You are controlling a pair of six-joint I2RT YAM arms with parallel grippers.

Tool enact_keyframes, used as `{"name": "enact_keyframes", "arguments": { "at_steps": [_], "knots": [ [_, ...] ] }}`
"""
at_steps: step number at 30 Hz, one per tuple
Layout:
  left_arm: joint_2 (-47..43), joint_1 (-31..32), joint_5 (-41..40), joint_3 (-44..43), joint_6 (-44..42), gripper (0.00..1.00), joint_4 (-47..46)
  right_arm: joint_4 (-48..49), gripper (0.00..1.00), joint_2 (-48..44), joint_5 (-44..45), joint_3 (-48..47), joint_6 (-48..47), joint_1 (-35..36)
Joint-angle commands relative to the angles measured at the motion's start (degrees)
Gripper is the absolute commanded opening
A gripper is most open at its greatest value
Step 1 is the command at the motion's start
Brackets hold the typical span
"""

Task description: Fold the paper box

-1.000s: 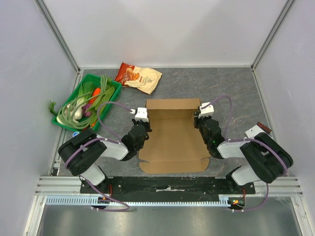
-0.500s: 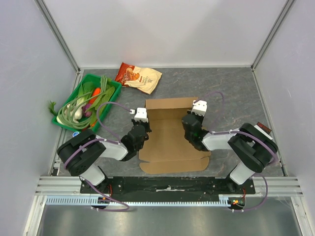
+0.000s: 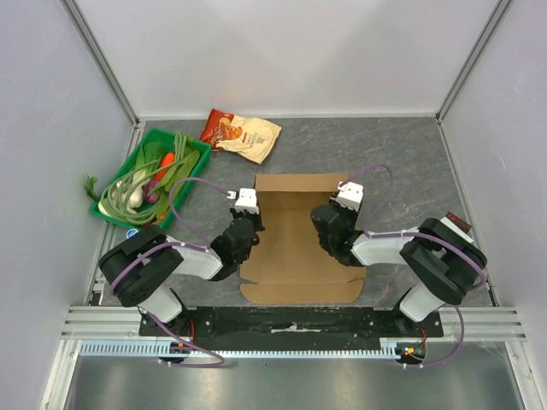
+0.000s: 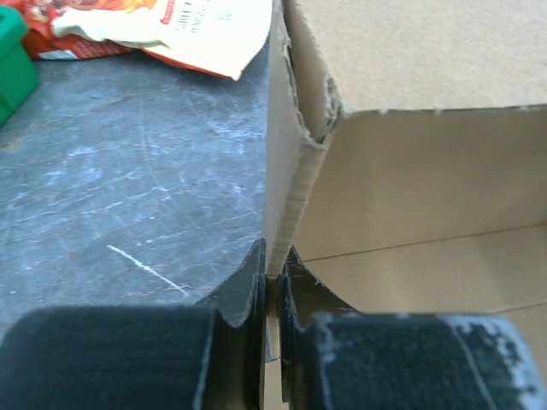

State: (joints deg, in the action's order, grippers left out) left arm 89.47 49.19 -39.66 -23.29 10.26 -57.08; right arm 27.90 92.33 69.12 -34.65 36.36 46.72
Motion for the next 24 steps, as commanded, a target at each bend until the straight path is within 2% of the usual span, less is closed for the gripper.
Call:
{"name": "enact_keyframes", "arguments": {
  "at_steps": [1, 4, 7, 11, 12, 15, 16, 19, 24],
  "knots": [
    [-1.5, 1.0, 0.7, -0.6, 2.8, 0.02, -1.8, 3.1, 0.62, -3.0, -8.6, 4.3, -12.9, -3.1],
    [-1.2, 1.0, 0.6, -0.7, 2.8, 0.02, -1.8, 1.7, 0.83, -6.8, -14.2, 6.2, -16.2, -3.4],
    [-1.1, 1.1, 0.5, -0.8, 3.0, 0.02, -1.5, -0.6, 0.94, -11.5, -19.2, 8.5, -17.5, -3.6],
    [-0.7, 1.0, 0.4, -1.3, 3.5, 0.02, -0.5, -5.6, 0.98, -18.8, -29.2, 10.6, -16.6, -4.6],
    [-0.7, 1.0, 0.2, -1.3, 3.8, 0.03, -0.1, -9.2, 0.98, -20.5, -30.9, 10.6, -15.0, -4.5],
    [-1.5, 1.0, 0.3, -1.1, 4.6, 0.23, 0.7, -15.4, 0.98, -26.8, -39.2, 11.5, -13.0, -5.1],
    [-2.0, 1.0, 0.2, -1.0, 4.8, 0.35, 0.8, -18.6, 0.98, -29.1, -41.2, 11.0, -10.2, -5.3],
    [-2.9, 1.0, -0.5, -1.6, 5.6, 0.48, 3.8, -30.9, 0.98, -32.5, -44.2, 6.5, -4.9, -5.9],
    [-7.3, 1.0, -1.4, -2.3, 9.8, 0.61, 13.1, -52.5, 0.98, -34.5, -47.4, 0.9, 2.6, -8.6]
  ]
}}
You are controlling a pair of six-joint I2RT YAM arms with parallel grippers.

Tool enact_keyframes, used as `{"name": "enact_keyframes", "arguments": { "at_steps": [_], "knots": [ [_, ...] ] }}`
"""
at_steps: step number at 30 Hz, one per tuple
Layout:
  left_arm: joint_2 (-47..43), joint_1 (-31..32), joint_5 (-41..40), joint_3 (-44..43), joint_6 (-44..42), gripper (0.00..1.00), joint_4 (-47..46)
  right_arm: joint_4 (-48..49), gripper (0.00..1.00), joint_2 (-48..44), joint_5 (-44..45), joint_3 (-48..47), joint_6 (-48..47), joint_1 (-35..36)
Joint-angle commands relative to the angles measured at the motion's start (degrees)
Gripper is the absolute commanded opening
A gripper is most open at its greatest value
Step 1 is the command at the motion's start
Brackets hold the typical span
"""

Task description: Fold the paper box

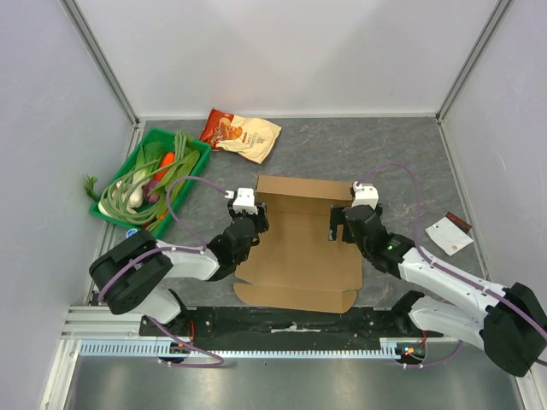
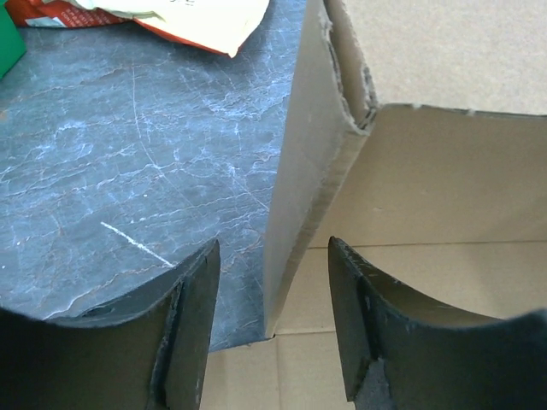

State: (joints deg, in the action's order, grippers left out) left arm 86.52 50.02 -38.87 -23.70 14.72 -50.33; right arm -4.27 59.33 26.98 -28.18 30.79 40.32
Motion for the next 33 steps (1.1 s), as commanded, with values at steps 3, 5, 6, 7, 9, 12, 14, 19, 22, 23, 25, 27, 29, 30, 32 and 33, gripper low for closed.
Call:
{"name": "enact_keyframes", "arguments": {
  "at_steps": [3, 5, 6, 7, 9, 12, 14, 19, 22, 23, 25, 27, 29, 30, 32, 33],
  "knots": [
    [-9.3, 0.2, -2.7, -3.1, 10.4, 0.63, 17.1, -32.0, 0.98, -1.2, -9.3, -8.6, 13.9, -5.3],
    [-13.3, 0.2, -3.1, -2.9, 16.3, 0.65, 23.8, -38.6, 0.98, -0.8, -13.8, -10.3, 15.6, -5.4],
    [-17.7, 0.1, -3.1, -1.6, 18.1, 0.67, 29.7, -40.4, 0.98, -0.7, -15.5, -10.5, 15.9, -5.4],
    [-20.7, 0.2, -2.8, -0.6, 21.4, 0.68, 31.8, -41.7, 0.98, -0.7, -17.5, -10.4, 16.2, -5.4],
    [-29.2, -0.1, -1.5, 2.1, 23.8, 0.71, 38.2, -45.2, 0.98, -1.9, -20.9, -10.6, 15.9, -5.4],
    [-41.6, -0.1, 2.1, 4.3, 25.4, 0.65, 43.5, -47.0, 0.98, -4.4, -24.1, -10.3, 14.9, -5.4],
    [-47.4, 0.0, 5.9, 5.2, 25.0, 0.61, 47.1, -46.8, 0.98, -4.7, -26.8, -9.2, 14.7, -5.4],
    [-57.6, -0.2, 15.1, 3.8, 23.2, 0.56, 55.7, -46.1, 0.91, -1.5, -36.3, -5.7, 12.6, -5.3],
    [-58.6, -0.2, 20.1, 1.0, 23.9, 0.55, 59.9, -46.7, 0.85, -1.2, -36.6, -5.2, 12.0, -5.3],
    [-59.4, -0.2, 22.8, 0.8, 24.0, 0.55, 60.6, -46.7, 0.82, -1.2, -36.6, -5.0, 12.1, -5.3],
    [-59.9, -0.2, 25.8, 1.2, 23.4, 0.55, 59.6, -45.8, 0.78, -0.6, -37.9, -3.8, 12.5, -5.3],
    [-59.8, -0.2, 31.6, 1.9, 21.3, 0.55, 56.2, -44.2, 0.71, 0.5, -40.9, -2.2, 13.2, -5.3],
    [-57.9, -0.2, 37.9, 2.0, 19.7, 0.55, 52.6, -41.6, 0.59, 0.8, -43.1, -1.1, 14.8, -5.3],
    [-56.3, -0.2, 40.7, 1.6, 17.9, 0.54, 51.5, -41.3, 0.55, 0.9, -43.7, -0.5, 15.4, -5.3],
    [-53.2, -0.1, 49.3, 0.7, 16.0, 0.53, 50.6, -40.4, 0.48, 0.8, -45.8, 0.2, 15.9, -5.3],
    [-48.9, 0.0, 52.0, -0.6, 14.4, 0.51, 48.7, -40.4, 0.45, 1.0, -46.2, 0.6, 16.1, -5.3]
  ]
}}
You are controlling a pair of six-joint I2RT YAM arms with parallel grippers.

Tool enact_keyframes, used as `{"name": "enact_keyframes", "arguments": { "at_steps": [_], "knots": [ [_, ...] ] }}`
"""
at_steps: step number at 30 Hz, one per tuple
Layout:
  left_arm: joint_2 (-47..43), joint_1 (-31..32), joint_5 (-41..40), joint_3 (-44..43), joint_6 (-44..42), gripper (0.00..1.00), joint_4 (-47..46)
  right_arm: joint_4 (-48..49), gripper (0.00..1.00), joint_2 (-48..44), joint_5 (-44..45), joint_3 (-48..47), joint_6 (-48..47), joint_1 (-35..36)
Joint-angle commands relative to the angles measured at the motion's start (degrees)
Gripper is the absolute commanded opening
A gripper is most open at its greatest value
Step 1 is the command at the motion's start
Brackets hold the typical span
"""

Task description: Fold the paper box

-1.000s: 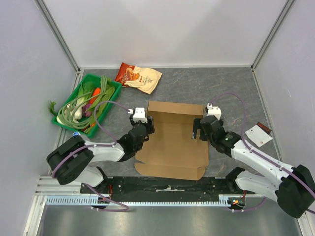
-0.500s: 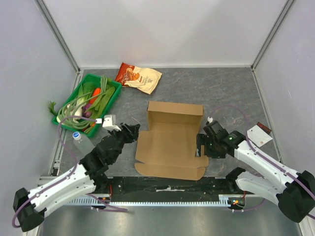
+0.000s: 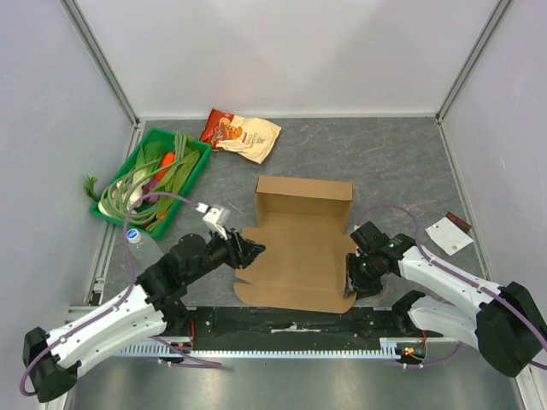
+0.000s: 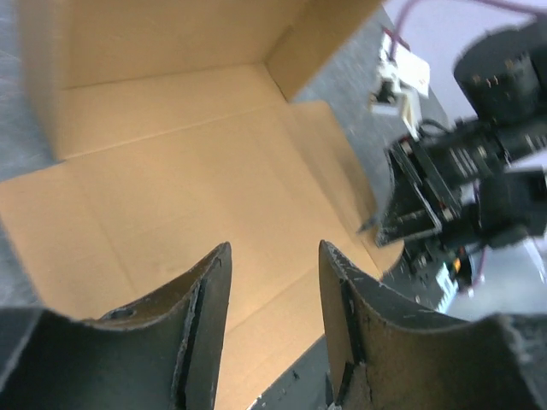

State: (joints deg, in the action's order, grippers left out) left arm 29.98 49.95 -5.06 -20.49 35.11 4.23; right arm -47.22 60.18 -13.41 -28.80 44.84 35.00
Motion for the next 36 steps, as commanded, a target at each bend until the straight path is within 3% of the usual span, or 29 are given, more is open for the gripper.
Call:
{"name": "enact_keyframes", "arguments": {
  "at_steps": [1, 3, 5, 6, 11, 18, 23, 28, 34, 36],
  "knots": [
    [9.7, 0.4, 20.6, -4.7, -6.9, 0.50, -6.1, 2.6, 0.41, -0.1, -6.3, 1.3, 2.1, 0.0],
    [14.8, 3.6, 23.4, -6.1, -10.0, 0.50, -7.0, 3.0, 0.21, -0.5, -7.4, 1.2, 2.7, 0.0],
    [16.9, 10.6, 19.2, -6.8, -13.5, 0.51, -7.6, 2.8, 0.03, -0.8, -7.2, 0.0, 2.9, 0.0],
    [17.7, 13.0, 17.3, -7.6, -17.4, 0.54, -7.7, 2.6, 0.01, -1.0, -7.5, -1.2, 3.4, 0.0],
    [27.6, 24.2, 10.2, -14.9, -28.6, 0.70, -2.8, 2.5, 0.00, -1.7, -10.5, -3.8, 4.6, -0.3],
    [41.8, 34.0, -0.3, -23.5, -41.1, 0.72, 3.8, 1.3, 0.00, -2.0, -16.6, -6.2, 5.5, -2.8],
    [48.0, 40.7, -13.5, -24.9, -44.8, 0.72, 3.6, 1.1, 0.00, -1.5, -20.9, -7.1, 5.5, -5.7],
    [56.6, 45.9, -35.1, -24.2, -49.6, 0.70, -1.3, 0.6, 0.00, -0.9, -22.5, -7.6, 5.6, -6.5],
    [63.8, 46.2, -48.7, -22.3, -56.8, 0.62, -16.8, 0.5, 0.00, -0.6, -22.6, -7.9, 5.7, -6.6],
    [66.2, 46.2, -52.4, -22.6, -58.7, 0.52, -20.0, 0.4, 0.00, -0.9, -23.0, -7.6, 5.9, -6.5]
  ]
}}
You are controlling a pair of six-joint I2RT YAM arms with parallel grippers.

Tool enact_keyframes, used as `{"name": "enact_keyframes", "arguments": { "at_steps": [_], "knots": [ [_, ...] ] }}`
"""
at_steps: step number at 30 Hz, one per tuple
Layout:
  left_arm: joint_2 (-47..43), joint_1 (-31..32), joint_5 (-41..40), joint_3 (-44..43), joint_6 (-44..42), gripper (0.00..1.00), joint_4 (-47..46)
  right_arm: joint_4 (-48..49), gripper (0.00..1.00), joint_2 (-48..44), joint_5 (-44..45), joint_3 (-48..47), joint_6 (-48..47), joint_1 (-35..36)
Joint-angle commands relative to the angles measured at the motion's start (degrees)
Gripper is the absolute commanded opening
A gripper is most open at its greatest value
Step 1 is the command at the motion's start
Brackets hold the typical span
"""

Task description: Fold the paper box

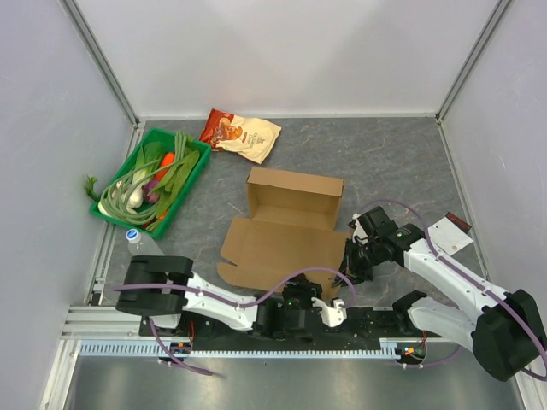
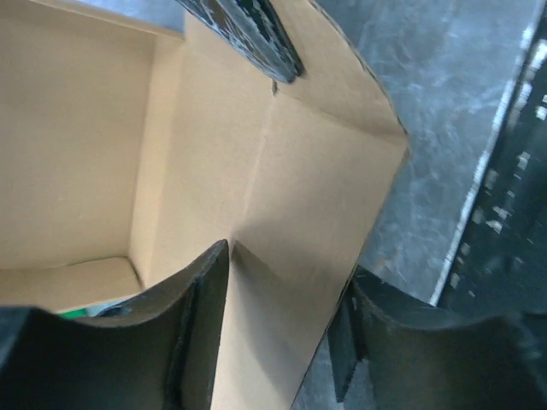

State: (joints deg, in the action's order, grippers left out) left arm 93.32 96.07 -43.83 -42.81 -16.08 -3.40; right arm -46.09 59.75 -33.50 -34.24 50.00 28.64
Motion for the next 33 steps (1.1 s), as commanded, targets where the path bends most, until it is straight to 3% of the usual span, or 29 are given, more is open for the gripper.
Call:
{"name": "enact_keyframes", "arguments": {
  "at_steps": [1, 5, 6, 7, 8, 11, 14, 15, 19, 22, 26, 33],
  "knots": [
    [3.6, 0.1, -15.2, -0.3, -8.3, 0.47, -13.8, -0.8, 0.00, -0.7, -3.0, -2.1, 0.7, -0.2],
    [4.3, 0.2, -18.3, 0.1, -12.1, 0.29, -18.8, -0.9, 0.03, -1.3, -0.7, -2.9, -2.3, -0.3],
    [3.5, 0.2, -18.2, 0.1, -12.2, 0.24, -18.6, -0.8, 0.11, -1.3, 0.4, -4.9, -4.1, -0.3],
    [2.9, 0.3, -18.0, -0.1, -12.2, 0.22, -18.2, -1.7, 0.24, -1.3, 2.0, -6.4, -6.0, -0.3],
    [2.4, 0.5, -17.3, -0.2, -12.2, 0.19, -17.8, -2.4, 0.50, -1.4, 7.7, -8.1, -10.1, -0.4],
    [0.4, 0.6, -16.4, -1.7, -9.9, 0.13, -12.9, -4.0, 0.83, -3.2, 15.9, -15.2, -12.9, -0.9],
    [-1.7, 0.7, -15.8, -3.7, -6.5, 0.11, -5.7, -4.8, 0.93, -6.6, 26.3, -22.9, -13.9, -1.8],
    [-2.4, 0.7, -15.7, -4.5, -3.3, 0.10, -3.1, -5.5, 0.95, -7.7, 35.5, -27.0, -14.6, -2.0],
    [-6.3, 0.6, -12.4, -9.7, 6.1, 0.09, 11.4, -9.5, 0.98, -9.2, 57.5, -36.9, -19.6, -2.0],
    [-9.2, 0.2, -7.0, -14.8, 12.1, 0.09, 17.1, -11.5, 0.98, -6.6, 66.5, -44.3, -23.6, -2.0],
    [-8.5, -4.0, 0.9, -28.6, 25.4, 0.02, 33.8, -11.4, 0.98, -4.4, 70.8, -51.2, -26.7, -2.1],
    [-4.6, -12.7, 9.4, -50.8, 44.2, 0.02, 54.1, -9.2, 0.98, -2.7, 71.8, -48.6, -28.8, -2.1]
  ]
}}
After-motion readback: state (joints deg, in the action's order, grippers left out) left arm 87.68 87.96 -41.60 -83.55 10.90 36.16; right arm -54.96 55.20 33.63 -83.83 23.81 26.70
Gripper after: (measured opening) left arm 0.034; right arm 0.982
